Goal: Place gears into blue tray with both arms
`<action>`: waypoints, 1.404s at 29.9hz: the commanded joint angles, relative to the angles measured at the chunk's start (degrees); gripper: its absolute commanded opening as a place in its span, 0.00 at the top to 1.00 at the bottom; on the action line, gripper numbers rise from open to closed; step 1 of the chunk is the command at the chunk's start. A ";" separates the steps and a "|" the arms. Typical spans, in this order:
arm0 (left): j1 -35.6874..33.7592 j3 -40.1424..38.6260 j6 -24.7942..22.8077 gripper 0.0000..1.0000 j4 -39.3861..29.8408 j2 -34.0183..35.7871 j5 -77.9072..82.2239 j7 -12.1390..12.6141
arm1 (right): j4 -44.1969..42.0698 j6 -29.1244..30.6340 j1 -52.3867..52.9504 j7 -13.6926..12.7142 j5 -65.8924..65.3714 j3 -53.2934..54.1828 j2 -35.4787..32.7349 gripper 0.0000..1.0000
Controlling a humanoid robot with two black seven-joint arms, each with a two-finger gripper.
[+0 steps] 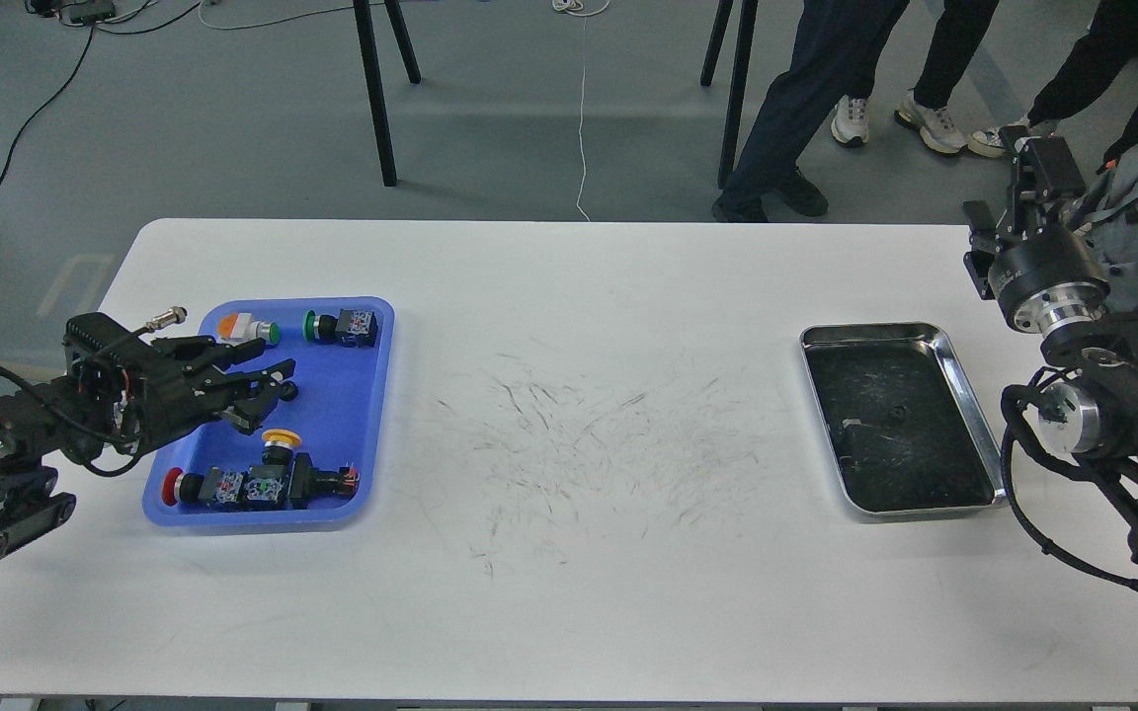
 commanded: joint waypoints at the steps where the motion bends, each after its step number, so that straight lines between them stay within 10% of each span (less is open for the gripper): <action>1: -0.43 -2.67 0.00 0.32 -0.33 0.19 -7.40 0.00 | 0.60 0.34 0.18 0.00 0.00 -0.81 -0.88 0.04; 16: -1.66 -31.15 -12.00 0.04 -6.83 0.37 -35.80 0.00 | 13.77 0.86 3.24 -1.32 -0.79 -15.64 -15.46 0.04; 30: -6.58 -33.44 -17.01 0.01 -8.33 -5.69 -55.59 0.00 | 18.08 2.62 22.49 -2.46 -6.40 -53.17 -23.29 0.04; 42: -6.67 -37.75 -19.74 0.00 -7.89 -9.82 -58.84 0.00 | 19.49 5.87 31.90 -2.46 -30.21 -63.48 -23.47 0.04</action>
